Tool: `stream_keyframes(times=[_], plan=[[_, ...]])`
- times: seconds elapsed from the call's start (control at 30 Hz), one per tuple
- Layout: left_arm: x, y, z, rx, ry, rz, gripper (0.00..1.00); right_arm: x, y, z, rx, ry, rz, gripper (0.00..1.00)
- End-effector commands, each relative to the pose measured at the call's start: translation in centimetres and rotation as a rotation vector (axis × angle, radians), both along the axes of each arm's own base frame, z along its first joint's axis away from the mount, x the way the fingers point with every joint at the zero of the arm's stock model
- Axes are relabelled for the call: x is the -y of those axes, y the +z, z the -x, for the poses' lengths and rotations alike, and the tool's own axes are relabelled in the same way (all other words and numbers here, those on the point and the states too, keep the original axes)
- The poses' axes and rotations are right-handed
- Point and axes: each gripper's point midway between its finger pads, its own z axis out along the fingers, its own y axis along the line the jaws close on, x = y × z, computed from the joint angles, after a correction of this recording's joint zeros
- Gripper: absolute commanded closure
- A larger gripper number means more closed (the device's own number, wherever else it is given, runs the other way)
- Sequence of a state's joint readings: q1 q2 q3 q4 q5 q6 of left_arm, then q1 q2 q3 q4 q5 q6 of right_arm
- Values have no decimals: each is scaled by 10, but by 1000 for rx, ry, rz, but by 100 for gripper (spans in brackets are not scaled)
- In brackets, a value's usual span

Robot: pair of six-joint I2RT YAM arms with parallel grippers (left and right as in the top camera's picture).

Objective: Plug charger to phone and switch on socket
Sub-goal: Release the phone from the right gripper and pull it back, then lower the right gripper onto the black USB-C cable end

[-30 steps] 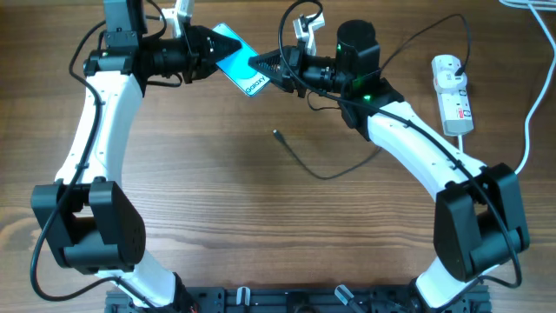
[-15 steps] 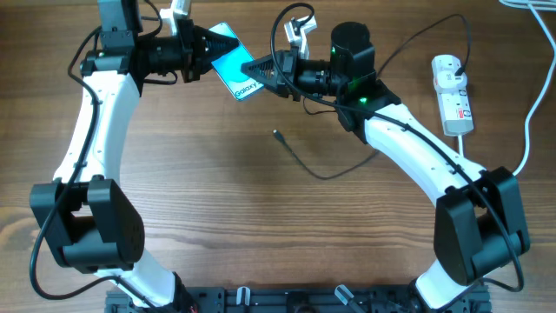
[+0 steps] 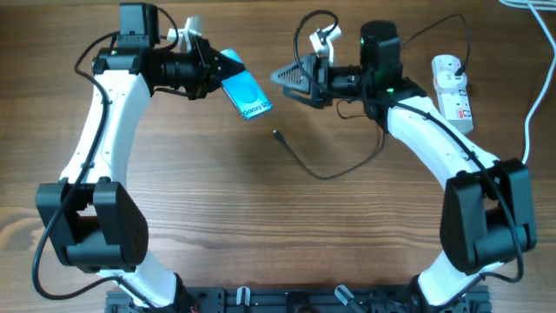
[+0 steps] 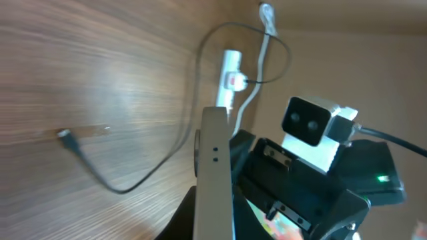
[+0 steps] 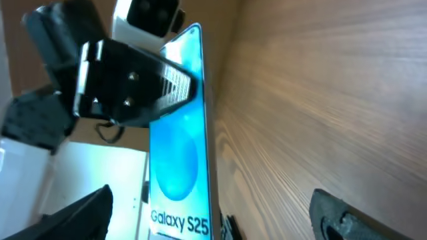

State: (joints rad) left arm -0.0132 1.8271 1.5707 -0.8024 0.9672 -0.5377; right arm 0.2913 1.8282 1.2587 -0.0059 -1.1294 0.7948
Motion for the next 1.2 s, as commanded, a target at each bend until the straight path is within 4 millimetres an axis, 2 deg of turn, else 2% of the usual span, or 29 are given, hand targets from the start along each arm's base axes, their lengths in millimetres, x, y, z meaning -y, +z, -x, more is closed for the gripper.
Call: stream_keyframes(times=[0.0, 0.07, 0.17, 0.27, 0.4, 0.43, 0.47, 0.53, 0.57, 0.6, 0.67, 0.7, 0.8, 0.93, 1.07, 1.17], plan=[[-5, 3, 10, 55, -37, -80, 96, 22, -23, 3, 125, -53, 195, 17], [-10, -13, 20, -1, -54, -129, 96, 49, -54, 5, 128, -132, 441, 17], [-9, -30, 31, -28, -120, -149, 96, 76, -66, 13, 124, -203, 659, 20], [-8, -41, 31, -33, -134, -152, 96, 90, -75, 20, 110, -240, 789, 20], [-15, -55, 27, -46, -104, -222, 96, 102, -87, 30, 80, -252, 907, 16], [-14, -58, 30, -56, -109, -242, 96, 101, -87, 28, 85, -255, 904, 0], [-12, -60, 32, -63, -117, -258, 96, 99, -85, 26, 95, -257, 889, 0], [-1, -64, 40, -75, -149, -290, 96, 82, -75, 24, 91, -244, 784, 0], [3, -65, 41, -75, -160, -291, 96, 78, -73, 25, 90, -232, 762, 7], [7, -66, 43, -75, -171, -291, 96, 77, -73, 26, 87, -230, 757, 28], [15, -70, 44, -77, -192, -292, 96, 79, -75, 30, 69, -221, 768, 78], [17, -74, 44, -88, -197, -292, 96, 80, -77, 32, 57, -217, 775, 96], [21, -86, 45, -129, -212, -262, 96, 86, -83, 38, 36, -216, 824, 96], [30, -95, 38, -142, -227, -183, 96, 79, -89, 53, 42, -164, 874, 96], [27, -96, 21, -127, -194, -80, 96, 72, -98, 70, 60, -145, 996, 96], [14, -98, 12, -130, -163, -39, 96, 53, -100, 85, 78, -129, 1032, 96]])
